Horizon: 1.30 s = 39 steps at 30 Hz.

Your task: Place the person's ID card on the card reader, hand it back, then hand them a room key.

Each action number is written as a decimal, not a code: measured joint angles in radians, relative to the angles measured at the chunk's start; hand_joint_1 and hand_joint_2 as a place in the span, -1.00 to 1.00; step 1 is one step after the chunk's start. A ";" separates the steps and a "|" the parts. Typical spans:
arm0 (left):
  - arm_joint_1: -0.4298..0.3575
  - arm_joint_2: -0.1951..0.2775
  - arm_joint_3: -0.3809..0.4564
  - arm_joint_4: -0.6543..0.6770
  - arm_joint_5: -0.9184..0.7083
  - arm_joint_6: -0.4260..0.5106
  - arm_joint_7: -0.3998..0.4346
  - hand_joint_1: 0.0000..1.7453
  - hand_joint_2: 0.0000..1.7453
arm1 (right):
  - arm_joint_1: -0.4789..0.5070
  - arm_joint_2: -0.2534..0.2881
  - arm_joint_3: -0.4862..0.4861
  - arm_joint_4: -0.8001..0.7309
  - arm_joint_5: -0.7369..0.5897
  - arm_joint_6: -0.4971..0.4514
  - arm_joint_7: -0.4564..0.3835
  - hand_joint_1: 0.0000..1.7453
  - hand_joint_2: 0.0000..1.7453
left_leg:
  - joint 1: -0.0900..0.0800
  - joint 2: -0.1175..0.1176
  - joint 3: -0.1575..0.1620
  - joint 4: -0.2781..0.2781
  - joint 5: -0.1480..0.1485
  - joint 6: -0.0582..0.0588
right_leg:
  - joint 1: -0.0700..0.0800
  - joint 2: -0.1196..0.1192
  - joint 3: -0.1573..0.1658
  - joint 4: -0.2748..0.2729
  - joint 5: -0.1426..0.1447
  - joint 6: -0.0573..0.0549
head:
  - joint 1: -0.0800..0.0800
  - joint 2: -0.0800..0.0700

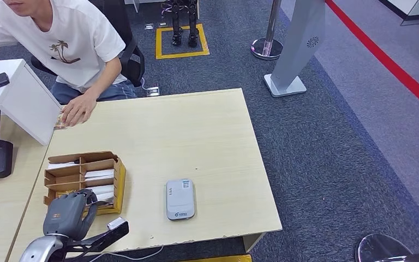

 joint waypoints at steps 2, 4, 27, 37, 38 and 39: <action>0.000 -0.002 0.001 -0.001 -0.008 0.016 -0.002 1.00 1.00 | 0.000 0.000 0.000 0.000 -0.003 0.000 0.000 -1.00 -1.00 | 0.000 0.000 0.000 0.000 0.000 0.000 | 0.000 0.000 0.000 0.000 0.000 0.000 | 0.000 0.000; 0.000 -0.005 0.002 -0.006 -0.019 0.033 -0.002 1.00 1.00 | 0.000 0.000 0.000 0.000 -0.005 0.000 -0.002 -1.00 -1.00 | 0.000 0.000 0.000 0.000 0.000 0.000 | 0.000 0.000 0.000 0.000 0.000 0.000 | 0.000 0.000; -0.105 -0.105 0.172 -0.041 -0.023 0.128 -0.065 1.00 1.00 | 0.019 0.001 0.000 0.014 0.036 0.054 0.106 -1.00 -1.00 | 0.000 0.000 0.000 0.000 0.000 0.000 | 0.000 0.000 0.000 0.000 0.000 0.000 | 0.000 0.000; -0.294 -0.123 0.287 0.122 -0.172 0.141 -0.052 1.00 1.00 | 0.017 0.001 0.000 0.015 0.082 0.069 0.103 -1.00 -1.00 | 0.000 -0.001 0.000 0.000 0.001 0.000 | 0.000 -0.001 0.000 0.000 0.001 0.000 | 0.000 0.000; -0.315 -0.123 0.291 0.140 -0.185 0.142 -0.052 1.00 1.00 | 0.016 0.001 0.000 0.015 0.086 0.071 0.103 -1.00 -1.00 | 0.000 -0.001 0.000 0.000 0.001 0.000 | 0.000 -0.001 0.000 0.000 0.001 0.000 | 0.000 0.000; -0.336 -0.124 0.294 0.159 -0.199 0.143 -0.051 1.00 1.00 | 0.016 0.001 0.000 0.015 0.089 0.072 0.103 -1.00 -1.00 | 0.000 -0.001 0.000 0.000 0.001 0.000 | 0.000 -0.001 0.000 0.000 0.001 0.001 | 0.000 0.000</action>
